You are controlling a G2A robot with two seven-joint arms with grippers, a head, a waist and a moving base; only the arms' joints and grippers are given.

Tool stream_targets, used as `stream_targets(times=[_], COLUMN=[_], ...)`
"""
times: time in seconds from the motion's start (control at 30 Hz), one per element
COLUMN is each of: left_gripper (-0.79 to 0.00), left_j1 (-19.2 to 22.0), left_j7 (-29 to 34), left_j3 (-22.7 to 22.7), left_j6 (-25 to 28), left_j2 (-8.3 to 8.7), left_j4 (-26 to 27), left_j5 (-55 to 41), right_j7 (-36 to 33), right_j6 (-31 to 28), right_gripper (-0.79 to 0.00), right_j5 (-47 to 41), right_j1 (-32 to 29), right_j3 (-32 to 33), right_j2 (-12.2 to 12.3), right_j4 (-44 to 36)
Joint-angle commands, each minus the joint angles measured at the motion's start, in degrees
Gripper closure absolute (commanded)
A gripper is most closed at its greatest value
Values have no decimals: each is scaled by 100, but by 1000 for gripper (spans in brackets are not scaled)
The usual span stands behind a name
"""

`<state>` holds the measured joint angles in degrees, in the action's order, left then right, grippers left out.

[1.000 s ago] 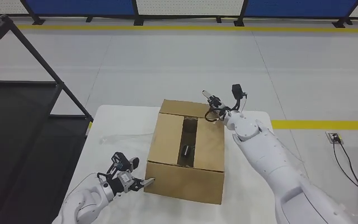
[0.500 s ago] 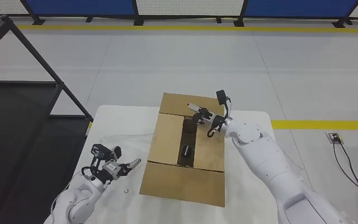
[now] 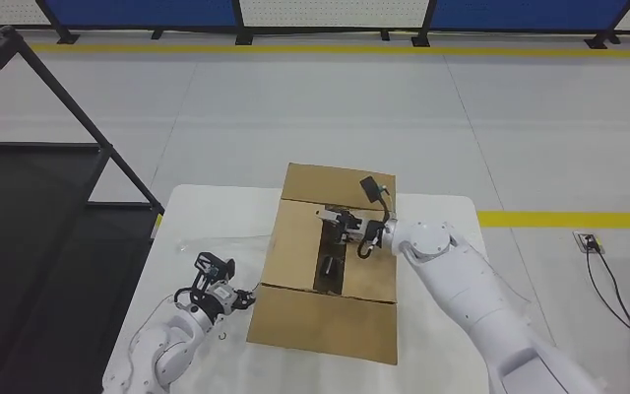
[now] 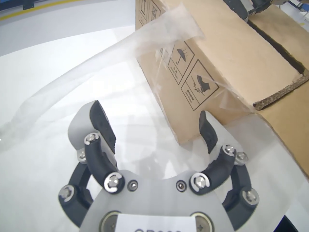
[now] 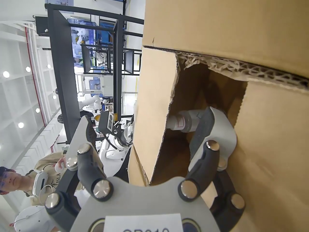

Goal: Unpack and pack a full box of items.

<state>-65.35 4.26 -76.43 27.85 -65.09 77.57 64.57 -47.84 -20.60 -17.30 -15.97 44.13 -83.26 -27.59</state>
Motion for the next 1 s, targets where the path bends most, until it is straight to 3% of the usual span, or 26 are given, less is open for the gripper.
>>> stream_targets(times=[0.0, 0.33, 0.97], left_gripper=[-785, -785, -785], left_j1=[-22, -170, -629], left_j7=[-33, -122, -298], left_j3=[20, -52, -754], left_j6=[31, 113, 162], left_j2=[0, 23, 138], left_j4=[26, 192, 456], left_j5=[18, 14, -365], right_j7=[-17, -414, -1192], right_j6=[34, -88, -380], right_gripper=[-785, -785, -785], right_j5=[16, -172, -1349], right_j1=[-17, -67, 68], right_j3=[10, 94, 563], right_j2=[-8, -93, -287], right_j4=[-36, -180, 55])
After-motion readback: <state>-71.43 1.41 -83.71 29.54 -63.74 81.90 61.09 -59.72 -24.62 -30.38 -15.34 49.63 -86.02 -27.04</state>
